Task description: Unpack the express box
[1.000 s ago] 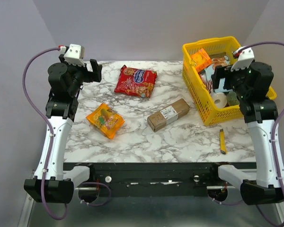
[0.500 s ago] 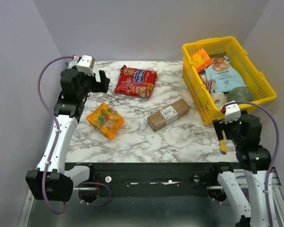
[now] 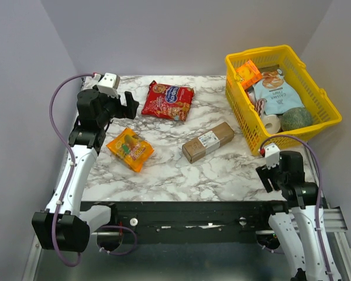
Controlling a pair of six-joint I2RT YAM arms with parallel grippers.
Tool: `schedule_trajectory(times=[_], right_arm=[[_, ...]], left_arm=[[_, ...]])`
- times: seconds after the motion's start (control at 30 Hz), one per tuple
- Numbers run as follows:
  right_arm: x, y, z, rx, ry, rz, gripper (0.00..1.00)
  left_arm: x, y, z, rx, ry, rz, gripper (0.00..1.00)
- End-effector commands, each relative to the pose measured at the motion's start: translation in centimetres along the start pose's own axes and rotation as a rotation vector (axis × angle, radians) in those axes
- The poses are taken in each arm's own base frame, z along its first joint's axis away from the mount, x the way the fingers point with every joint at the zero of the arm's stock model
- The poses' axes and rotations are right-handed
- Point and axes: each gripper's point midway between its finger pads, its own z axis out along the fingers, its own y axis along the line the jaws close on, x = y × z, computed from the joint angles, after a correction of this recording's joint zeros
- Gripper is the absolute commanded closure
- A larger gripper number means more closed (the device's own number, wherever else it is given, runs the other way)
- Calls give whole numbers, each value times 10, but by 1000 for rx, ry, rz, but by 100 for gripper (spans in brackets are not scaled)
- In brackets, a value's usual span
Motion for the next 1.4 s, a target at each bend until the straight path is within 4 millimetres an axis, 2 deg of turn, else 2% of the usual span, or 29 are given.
schedule_trajectory(times=[0.0,0.23,0.33,0.37,0.43,0.47,0.5,0.6,0.73,0.8,0.97,1.07,1.17,1.37], right_arm=[[1,-11,0,35,40,-28,15],[-6,-12,31,-35,147,-70,17],[1,-16,43,-34,193,-49,20],[5,-15,47,-45,196,-69,21],[27,-7,58,-58,231,-90,23],[29,-11,64,-40,221,-127,24],[48,-5,70,-51,260,-131,24],[54,-15,80,-27,251,-112,27],[53,-25,92,-55,263,-29,29],[43,-26,98,-109,248,10,30],[18,-13,102,-241,141,-10,27],[20,-7,106,-265,129,-30,26],[33,-1,115,-285,185,-17,26],[32,1,132,-292,184,27,45]], left_arm=[[1,-11,-4,47,-18,-5,1],[8,-11,0,49,-9,-9,2],[9,-11,-1,49,-7,-10,1],[9,-10,-1,48,-8,-8,2],[12,-10,-1,46,-3,-10,1],[13,-10,-1,46,0,-11,1],[15,-10,-2,49,3,-12,1],[16,-10,-2,45,13,-3,1],[21,-7,2,41,33,-4,2],[23,-8,5,48,38,-15,1],[28,-11,11,68,57,-46,1],[31,-10,14,67,70,-55,2],[33,-8,15,66,79,-65,1],[36,-6,20,66,97,-84,2]])
